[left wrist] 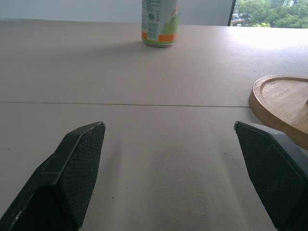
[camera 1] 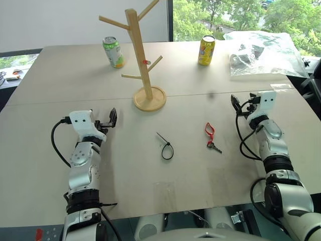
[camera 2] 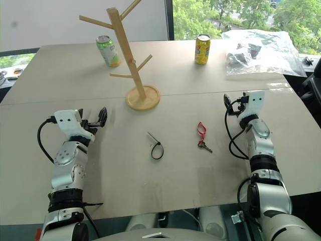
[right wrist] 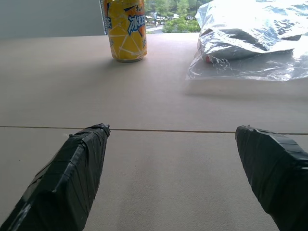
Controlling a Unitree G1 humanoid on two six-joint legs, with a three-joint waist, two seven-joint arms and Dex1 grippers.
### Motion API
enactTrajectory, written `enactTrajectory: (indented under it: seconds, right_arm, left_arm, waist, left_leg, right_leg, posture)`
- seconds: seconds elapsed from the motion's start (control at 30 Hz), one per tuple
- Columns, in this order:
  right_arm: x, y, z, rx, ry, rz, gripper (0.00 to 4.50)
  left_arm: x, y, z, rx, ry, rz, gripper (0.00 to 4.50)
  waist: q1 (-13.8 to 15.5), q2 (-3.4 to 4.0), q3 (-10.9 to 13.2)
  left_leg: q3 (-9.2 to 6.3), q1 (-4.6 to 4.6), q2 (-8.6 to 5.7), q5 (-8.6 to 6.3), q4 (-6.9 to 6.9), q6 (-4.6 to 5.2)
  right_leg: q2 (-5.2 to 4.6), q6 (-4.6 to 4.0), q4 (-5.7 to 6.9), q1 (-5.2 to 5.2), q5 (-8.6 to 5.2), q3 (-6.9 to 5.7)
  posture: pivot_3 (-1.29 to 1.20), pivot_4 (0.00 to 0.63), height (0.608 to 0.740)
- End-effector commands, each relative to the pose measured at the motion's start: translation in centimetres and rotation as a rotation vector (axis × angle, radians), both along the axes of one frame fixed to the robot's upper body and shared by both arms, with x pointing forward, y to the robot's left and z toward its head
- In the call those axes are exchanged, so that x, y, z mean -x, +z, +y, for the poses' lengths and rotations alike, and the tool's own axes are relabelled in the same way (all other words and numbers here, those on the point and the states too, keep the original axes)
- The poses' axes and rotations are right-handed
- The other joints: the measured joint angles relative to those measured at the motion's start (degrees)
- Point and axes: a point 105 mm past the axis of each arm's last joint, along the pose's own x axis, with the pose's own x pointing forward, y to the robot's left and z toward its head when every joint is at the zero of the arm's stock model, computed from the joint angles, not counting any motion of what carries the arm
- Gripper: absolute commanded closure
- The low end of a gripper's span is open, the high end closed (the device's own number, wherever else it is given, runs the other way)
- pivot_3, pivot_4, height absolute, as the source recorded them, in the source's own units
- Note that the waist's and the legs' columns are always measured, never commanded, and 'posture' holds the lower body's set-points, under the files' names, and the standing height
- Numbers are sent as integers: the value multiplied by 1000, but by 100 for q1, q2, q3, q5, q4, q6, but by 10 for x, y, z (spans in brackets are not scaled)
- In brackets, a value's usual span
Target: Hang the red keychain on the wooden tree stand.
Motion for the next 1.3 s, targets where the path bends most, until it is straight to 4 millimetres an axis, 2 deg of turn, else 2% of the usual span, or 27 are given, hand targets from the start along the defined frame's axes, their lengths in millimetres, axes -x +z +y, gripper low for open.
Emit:
enactTrajectory:
  seconds: [0.03, 0.63, 0.7, 0.77, 0.87, 0.93, 1.03, 1.17, 1.3]
  right_arm:
    - [0, 15, -2, 12, -1, -55, 29]
    - [0, 15, -1, 17, 16, -48, 29]
    - [0, 17, -4, -34, 13, -53, 29]
    - [7, 27, -2, -45, 101, -84, 29]
    - [30, 43, 6, -11, 336, -118, 29]
    - [62, 45, 18, 77, 570, -81, 29]
    - [108, 31, 29, 267, 824, 33, 29]
    - [150, 5, 32, 497, 1008, 88, 29]
    - [165, -8, 38, 563, 1075, 59, 29]
  left_arm:
    - [2, 18, -2, -21, -10, -54, 0]
    - [4, 21, -8, -18, -16, -57, 0]
    - [4, 21, -8, -18, -17, -57, 0]
    - [3, 23, -13, -11, -29, -62, 0]
    - [2, 28, -28, 3, -73, -68, 0]
    - [4, 29, -47, 6, -127, -58, 0]
    - [8, 31, -68, 12, -199, -40, 0]
    - [19, 37, -87, 10, -296, -13, 0]
    - [33, 35, -104, 6, -362, 64, 0]
  waist:
    - [-1, 0, 0]
    - [0, 0, 0]
    - [1, 0, 0]
    - [4, 0, 0]
    - [67, 2, 1]
    - [128, 3, 2]
    - [155, 5, 2]
    - [125, 2, 1]
    - [123, 3, 3]
  left_leg:
    - [0, 0, 0, 0, 0, 0]
    - [0, 0, 0, 0, 0, 0]
    - [0, 0, 0, 0, 0, 0]
    - [0, 0, 0, 0, 0, 0]
    - [-5, -8, -1, 0, 1, 1]
    - [-3, -9, -3, -1, 2, 2]
    - [-3, -6, -2, -3, 4, 6]
    - [-4, 15, 5, -4, 7, 6]
    - [6, 44, 9, -5, 3, 4]
  right_leg:
    - [0, 0, 0, 0, 0, 0]
    - [0, 0, 0, 0, 0, 1]
    - [0, 0, 0, 0, 0, 1]
    - [0, 0, 0, 0, 0, 0]
    - [-4, 0, -4, 0, 0, -6]
    - [-8, 1, -6, 1, 1, -6]
    - [-10, 1, -9, 7, 0, -9]
    - [0, 2, -12, 20, -3, -9]
    - [5, 11, -13, 41, -19, 1]
  posture:
    - [0, 150, 740]
    - [0, 150, 740]
    - [0, 150, 740]
    - [0, 150, 740]
    - [0, 150, 740]
    - [0, 150, 740]
    - [0, 150, 740]
    - [0, 150, 740]
    - [0, 150, 740]
